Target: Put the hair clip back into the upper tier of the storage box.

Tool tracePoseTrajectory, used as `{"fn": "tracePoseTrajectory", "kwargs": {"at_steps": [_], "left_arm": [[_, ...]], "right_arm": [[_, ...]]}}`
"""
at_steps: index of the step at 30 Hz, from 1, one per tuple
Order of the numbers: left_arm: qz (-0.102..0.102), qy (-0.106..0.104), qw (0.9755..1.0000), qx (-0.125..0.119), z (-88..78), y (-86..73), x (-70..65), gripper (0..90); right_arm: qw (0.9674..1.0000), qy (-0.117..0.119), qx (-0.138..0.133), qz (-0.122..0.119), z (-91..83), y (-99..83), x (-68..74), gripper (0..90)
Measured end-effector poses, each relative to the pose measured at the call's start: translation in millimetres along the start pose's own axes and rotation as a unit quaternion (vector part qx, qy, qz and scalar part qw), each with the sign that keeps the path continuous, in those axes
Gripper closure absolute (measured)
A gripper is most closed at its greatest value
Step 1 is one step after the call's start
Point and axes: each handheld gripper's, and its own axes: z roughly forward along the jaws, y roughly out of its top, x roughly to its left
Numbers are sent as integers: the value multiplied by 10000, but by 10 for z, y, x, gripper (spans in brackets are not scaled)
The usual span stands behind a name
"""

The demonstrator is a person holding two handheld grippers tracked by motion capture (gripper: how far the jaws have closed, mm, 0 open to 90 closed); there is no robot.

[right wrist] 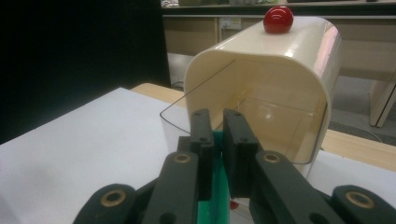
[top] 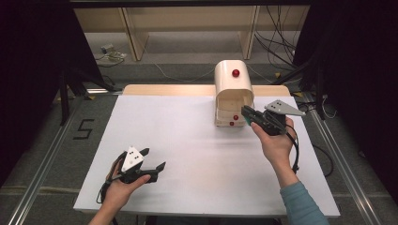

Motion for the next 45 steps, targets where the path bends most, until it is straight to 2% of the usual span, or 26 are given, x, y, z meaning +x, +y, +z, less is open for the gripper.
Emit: {"fn": "tracePoseTrajectory", "kwargs": {"at_steps": [45], "left_arm": [[9, -2, 10000, 0, -2, 1, 7, 202]], "right_arm": [[9999, -90, 80, 58, 155, 108, -59, 838]]}}
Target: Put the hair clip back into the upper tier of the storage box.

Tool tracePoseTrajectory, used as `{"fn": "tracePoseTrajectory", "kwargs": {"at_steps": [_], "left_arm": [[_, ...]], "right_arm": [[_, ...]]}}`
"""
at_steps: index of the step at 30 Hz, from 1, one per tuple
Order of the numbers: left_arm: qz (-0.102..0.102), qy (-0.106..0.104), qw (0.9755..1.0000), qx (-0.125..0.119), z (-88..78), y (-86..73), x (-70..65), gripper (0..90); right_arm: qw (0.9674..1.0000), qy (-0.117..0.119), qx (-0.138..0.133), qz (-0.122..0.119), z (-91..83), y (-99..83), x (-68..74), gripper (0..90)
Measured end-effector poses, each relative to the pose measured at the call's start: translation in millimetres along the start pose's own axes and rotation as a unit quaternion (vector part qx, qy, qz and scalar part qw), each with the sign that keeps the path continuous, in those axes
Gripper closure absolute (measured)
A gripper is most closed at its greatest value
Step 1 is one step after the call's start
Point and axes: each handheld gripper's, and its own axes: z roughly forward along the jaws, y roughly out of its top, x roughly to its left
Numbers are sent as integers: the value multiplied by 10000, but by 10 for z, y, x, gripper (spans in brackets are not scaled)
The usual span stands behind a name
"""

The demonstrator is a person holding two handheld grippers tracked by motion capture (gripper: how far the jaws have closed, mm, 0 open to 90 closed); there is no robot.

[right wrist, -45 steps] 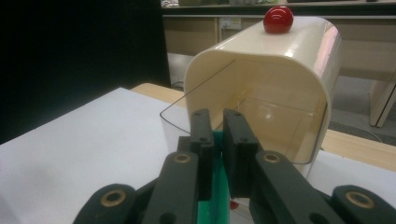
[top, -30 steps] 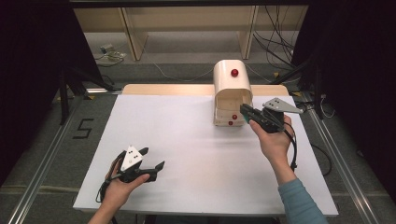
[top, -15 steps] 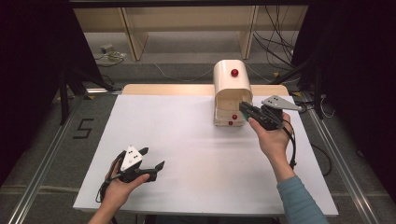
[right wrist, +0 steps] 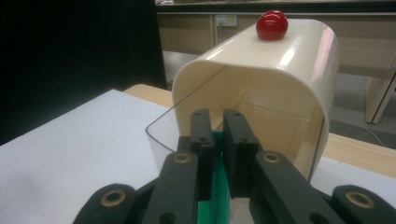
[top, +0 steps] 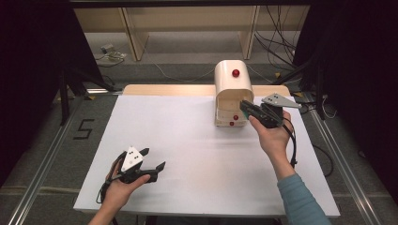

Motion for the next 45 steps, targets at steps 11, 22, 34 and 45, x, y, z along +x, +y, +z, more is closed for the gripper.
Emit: {"fn": "tracePoseTrajectory", "kwargs": {"at_steps": [11, 22, 34, 45], "left_arm": [[-7, -1, 10000, -6, -2, 3, -3, 202], [-10, -1, 10000, 0, 1, 1, -1, 203], [-19, 2, 10000, -7, -2, 1, -1, 203], [-20, 4, 10000, -7, -1, -1, 1, 203]], "right_arm": [[10000, -40, 24, 46, 37, 16, -27, 838], [10000, -65, 48, 44, 58, 43, -42, 838], [9999, -93, 57, 66, 113, 78, -61, 838], [9998, -139, 81, 112, 151, 88, -90, 838]]}}
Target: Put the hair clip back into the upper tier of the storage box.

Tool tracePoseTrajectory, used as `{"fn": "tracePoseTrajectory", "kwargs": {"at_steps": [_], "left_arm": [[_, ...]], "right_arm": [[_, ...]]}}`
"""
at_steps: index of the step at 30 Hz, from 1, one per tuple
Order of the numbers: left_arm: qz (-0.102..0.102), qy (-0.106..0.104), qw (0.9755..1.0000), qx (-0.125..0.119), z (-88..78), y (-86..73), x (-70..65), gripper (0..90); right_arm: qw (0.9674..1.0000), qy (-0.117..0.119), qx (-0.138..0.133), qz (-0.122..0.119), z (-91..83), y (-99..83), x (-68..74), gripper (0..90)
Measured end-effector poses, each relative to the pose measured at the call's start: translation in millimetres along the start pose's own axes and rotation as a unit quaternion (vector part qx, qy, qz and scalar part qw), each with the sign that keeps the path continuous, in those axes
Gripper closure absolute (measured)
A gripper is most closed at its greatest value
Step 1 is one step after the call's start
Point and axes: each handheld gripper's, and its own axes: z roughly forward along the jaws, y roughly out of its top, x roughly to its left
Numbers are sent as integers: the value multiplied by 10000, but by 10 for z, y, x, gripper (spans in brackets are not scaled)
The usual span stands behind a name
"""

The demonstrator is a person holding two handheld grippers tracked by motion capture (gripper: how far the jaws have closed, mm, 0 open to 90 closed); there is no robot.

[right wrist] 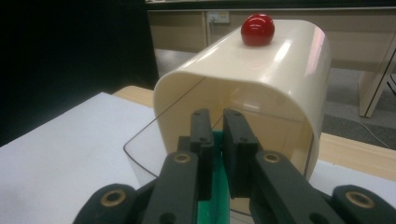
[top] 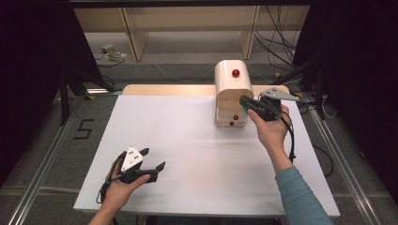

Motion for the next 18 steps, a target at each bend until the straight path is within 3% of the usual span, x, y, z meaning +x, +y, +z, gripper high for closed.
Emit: {"fn": "tracePoseTrajectory", "kwargs": {"at_steps": [18], "left_arm": [[6, 5, 10000, 1, -2, 1, 1, 203]], "right_arm": [[10000, -43, 5, 45, 62, 38, -21, 838]]}}
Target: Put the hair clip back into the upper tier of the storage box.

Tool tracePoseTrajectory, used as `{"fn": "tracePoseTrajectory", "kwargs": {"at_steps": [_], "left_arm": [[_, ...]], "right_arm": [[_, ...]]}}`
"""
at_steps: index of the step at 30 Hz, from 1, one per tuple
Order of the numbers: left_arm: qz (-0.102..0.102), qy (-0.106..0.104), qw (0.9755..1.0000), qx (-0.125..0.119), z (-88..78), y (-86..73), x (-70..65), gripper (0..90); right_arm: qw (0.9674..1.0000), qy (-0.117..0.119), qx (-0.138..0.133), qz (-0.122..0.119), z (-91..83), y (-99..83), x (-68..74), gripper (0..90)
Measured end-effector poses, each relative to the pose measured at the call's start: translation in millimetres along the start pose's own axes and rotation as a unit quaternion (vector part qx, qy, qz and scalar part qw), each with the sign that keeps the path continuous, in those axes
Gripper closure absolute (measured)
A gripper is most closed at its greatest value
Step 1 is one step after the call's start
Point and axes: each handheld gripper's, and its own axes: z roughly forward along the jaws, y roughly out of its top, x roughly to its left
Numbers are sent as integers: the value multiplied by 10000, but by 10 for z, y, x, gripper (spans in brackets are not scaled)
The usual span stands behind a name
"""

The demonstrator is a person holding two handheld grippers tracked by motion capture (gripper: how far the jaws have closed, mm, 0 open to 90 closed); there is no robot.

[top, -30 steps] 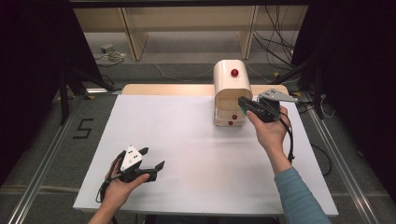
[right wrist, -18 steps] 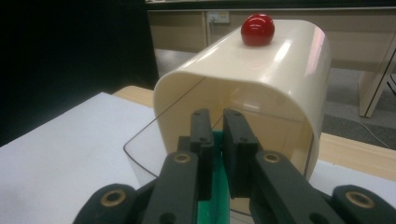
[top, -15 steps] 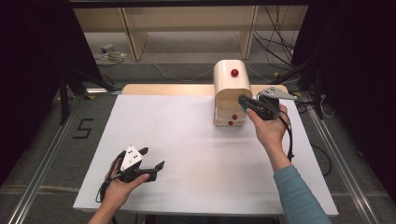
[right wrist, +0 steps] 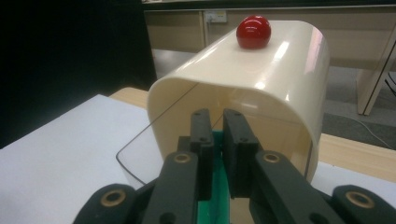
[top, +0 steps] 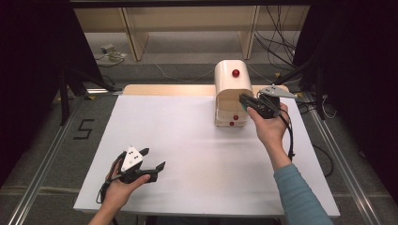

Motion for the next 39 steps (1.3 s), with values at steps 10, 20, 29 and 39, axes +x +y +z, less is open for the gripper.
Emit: {"fn": "tracePoseTrajectory", "kwargs": {"at_steps": [10, 20, 29, 39], "left_arm": [[2, -1, 10000, -3, -1, 1, -1, 202], [5, 2, 10000, -6, -2, 1, -1, 201], [4, 0, 10000, -8, -1, 3, -3, 200], [-6, -10, 10000, -10, 2, 3, -4, 200]], "right_arm": [[10000, -37, 62, 53, 64, 3, -24, 838], [9999, -66, 109, 87, 123, -5, -48, 837], [9998, -89, 144, 132, 173, -8, -64, 837], [9996, -114, 200, 185, 230, -16, -86, 837]]}}
